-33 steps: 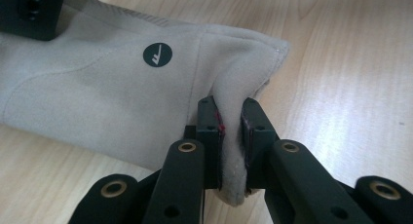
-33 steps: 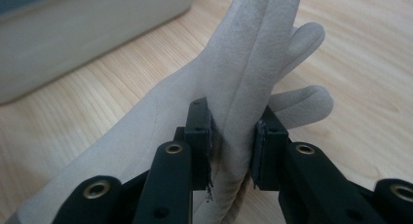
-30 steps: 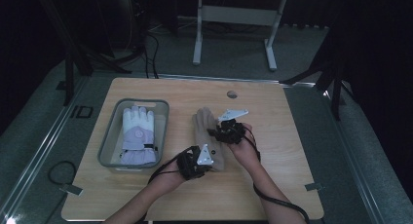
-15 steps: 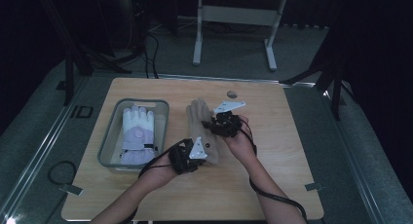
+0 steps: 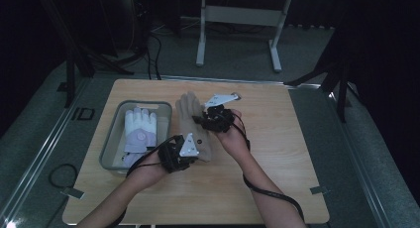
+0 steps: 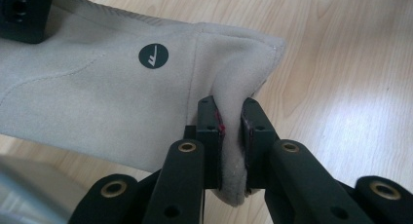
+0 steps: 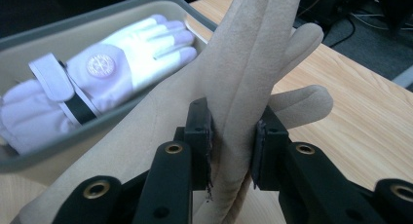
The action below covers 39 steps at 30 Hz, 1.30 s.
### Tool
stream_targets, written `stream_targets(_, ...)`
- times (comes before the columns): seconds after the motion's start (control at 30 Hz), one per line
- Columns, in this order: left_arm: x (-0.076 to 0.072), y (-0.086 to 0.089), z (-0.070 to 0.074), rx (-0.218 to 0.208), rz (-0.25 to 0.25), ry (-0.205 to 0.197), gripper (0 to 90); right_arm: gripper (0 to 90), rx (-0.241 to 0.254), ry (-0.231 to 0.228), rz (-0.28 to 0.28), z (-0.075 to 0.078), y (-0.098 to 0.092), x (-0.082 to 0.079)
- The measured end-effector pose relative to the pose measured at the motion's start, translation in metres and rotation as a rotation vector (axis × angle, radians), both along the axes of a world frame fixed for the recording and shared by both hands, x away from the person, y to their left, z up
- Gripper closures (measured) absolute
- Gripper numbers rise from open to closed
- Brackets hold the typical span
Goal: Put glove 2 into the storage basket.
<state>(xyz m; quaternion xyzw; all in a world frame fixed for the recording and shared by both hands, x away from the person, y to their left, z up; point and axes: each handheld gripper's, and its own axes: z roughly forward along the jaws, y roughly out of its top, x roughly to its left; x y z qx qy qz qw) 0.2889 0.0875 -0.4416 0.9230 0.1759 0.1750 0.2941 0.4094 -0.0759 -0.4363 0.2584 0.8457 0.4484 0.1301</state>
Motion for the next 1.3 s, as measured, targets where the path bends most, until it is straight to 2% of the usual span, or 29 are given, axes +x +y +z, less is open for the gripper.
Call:
stream_targets(0.43, -0.006, 0.043, 0.008, 0.030, 0.061, 0.002, 81.5, 73.1, 0.013, -0.005, 0.051, 0.006, 0.049, 0.003)
stream_targets(0.77, -0.014, 0.089, 0.008, 0.033, 0.124, 0.018, 81.5, 73.0, 0.016, 0.001, 0.111, 0.007, 0.103, 0.003)
stream_targets(0.8, -0.014, 0.089, 0.008, 0.033, 0.124, 0.018, 81.5, 73.0, 0.016, 0.001, 0.111, 0.007, 0.103, 0.003)
stream_targets(0.83, -0.016, 0.100, 0.006, 0.032, 0.143, 0.020, 81.5, 73.0, 0.018, 0.004, 0.116, 0.006, 0.108, 0.003)
stream_targets(0.87, -0.017, 0.105, 0.005, 0.029, 0.151, 0.021, 81.5, 73.0, 0.017, 0.006, 0.137, 0.004, 0.125, 0.003)
stream_targets(1.0, -0.020, 0.117, 0.002, 0.030, 0.175, 0.025, 81.5, 73.0, 0.012, 0.012, 0.147, 0.003, 0.135, 0.004)
stream_targets(1.03, -0.021, 0.126, 0.001, 0.033, 0.190, 0.031, 81.5, 73.0, 0.006, 0.012, 0.160, 0.000, 0.149, 0.003)
stream_targets(1.3, -0.021, 0.141, -0.005, 0.035, 0.227, 0.052, 81.5, 72.9, -0.005, 0.027, 0.181, -0.009, 0.174, 0.007)
